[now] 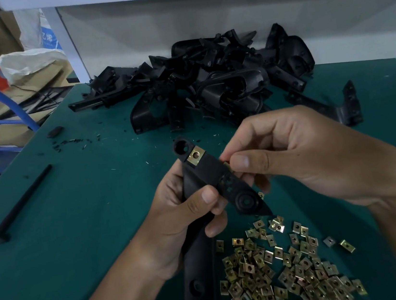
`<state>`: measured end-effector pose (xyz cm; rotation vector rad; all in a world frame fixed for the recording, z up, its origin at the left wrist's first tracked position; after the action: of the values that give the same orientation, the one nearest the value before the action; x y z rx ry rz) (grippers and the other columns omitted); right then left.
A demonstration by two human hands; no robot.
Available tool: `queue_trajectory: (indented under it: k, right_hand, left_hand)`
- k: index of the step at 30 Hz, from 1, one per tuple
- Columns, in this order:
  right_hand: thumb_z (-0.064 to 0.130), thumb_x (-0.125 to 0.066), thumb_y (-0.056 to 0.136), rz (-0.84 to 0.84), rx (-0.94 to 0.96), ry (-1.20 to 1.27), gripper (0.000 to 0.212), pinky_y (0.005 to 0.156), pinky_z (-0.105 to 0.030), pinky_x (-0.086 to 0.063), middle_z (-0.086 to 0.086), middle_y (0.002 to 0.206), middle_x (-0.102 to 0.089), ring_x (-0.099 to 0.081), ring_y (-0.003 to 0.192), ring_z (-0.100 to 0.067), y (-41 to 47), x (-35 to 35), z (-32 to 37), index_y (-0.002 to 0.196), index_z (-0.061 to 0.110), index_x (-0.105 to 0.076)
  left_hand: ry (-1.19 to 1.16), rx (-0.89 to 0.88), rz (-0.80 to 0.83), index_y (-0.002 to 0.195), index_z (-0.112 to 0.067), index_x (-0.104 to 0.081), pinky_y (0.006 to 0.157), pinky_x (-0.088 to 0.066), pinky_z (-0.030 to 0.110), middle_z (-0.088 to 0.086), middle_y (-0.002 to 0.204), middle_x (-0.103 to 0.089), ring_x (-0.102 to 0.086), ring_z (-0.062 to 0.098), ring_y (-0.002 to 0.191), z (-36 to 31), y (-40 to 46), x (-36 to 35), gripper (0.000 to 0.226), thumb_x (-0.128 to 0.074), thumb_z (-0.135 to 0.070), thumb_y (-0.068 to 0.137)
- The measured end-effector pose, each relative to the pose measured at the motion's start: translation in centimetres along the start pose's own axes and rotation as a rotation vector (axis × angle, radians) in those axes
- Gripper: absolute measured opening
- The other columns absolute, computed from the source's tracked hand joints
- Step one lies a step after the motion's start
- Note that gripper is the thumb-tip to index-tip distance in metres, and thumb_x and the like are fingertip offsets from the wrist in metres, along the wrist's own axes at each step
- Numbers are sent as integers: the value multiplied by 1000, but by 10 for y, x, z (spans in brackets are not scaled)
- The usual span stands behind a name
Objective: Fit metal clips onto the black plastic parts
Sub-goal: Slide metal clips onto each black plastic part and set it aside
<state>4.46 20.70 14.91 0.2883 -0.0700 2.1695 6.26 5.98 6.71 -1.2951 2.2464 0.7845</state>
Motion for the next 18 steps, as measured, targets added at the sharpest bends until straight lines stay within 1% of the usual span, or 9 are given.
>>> queue_trajectory:
  k: [1, 3, 5, 8, 13, 18]
  right_hand:
    - [26, -70, 86, -2, -2, 5, 15, 60, -20, -53, 1, 76, -73, -67, 71, -6, 0, 0, 0, 93, 14, -77]
    - [27, -70, 85, -22, -3, 18, 16, 60, -20, -53, 1, 76, -73, -67, 71, -6, 1, 3, -1, 92, 15, -77]
    - [27, -69, 85, -38, -6, 41, 15, 60, -20, -53, 1, 77, -73, -67, 72, -6, 1, 5, -1, 92, 17, -78]
    - [28, -69, 85, -31, -9, 66, 14, 60, -20, -52, 2, 77, -73, -66, 72, -5, 1, 5, -1, 93, 21, -78]
    - [29, -69, 85, -21, -10, 72, 12, 60, -19, -53, 3, 79, -74, -68, 73, -4, 0, 5, 1, 92, 25, -78]
    - [29, -71, 85, -23, -8, 59, 11, 61, -20, -53, 2, 79, -74, -68, 73, -5, -1, 3, 2, 92, 24, -78]
  left_hand:
    - [-8, 1, -1, 106, 2, -46, 47, -46, 17, 19, 84, -52, -55, 6, 59, 0, 0, 0, 56, -87, -24, 77]
    - [-8, 2, 13, 106, 1, -45, 48, -46, 16, 5, 75, -58, -55, 5, 59, 0, 1, -1, 55, -85, -25, 78]
    - [-3, 3, 16, 102, -2, -50, 48, -45, 15, -1, 70, -58, -55, 4, 58, 0, 1, -1, 48, -85, -26, 79]
    - [-6, 7, 11, 96, -7, -60, 48, -46, 16, -1, 69, -57, -55, 5, 57, -1, 1, -1, 36, -86, -25, 78]
    - [-2, 18, 2, 94, -9, -62, 47, -46, 15, -1, 69, -58, -55, 5, 57, -1, 1, 0, 34, -87, -26, 77]
    - [-8, 20, -1, 98, -5, -54, 48, -46, 15, -3, 69, -58, -55, 4, 58, -1, 0, 0, 44, -86, -27, 77]
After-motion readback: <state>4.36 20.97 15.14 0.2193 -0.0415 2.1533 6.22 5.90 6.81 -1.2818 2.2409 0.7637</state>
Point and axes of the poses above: each hand's wrist, its own y-axis towards the middle knuckle, its own x-axis out of the back of the hand, z = x × y, the point moved 5 cm from there along y, towards the middle knuckle
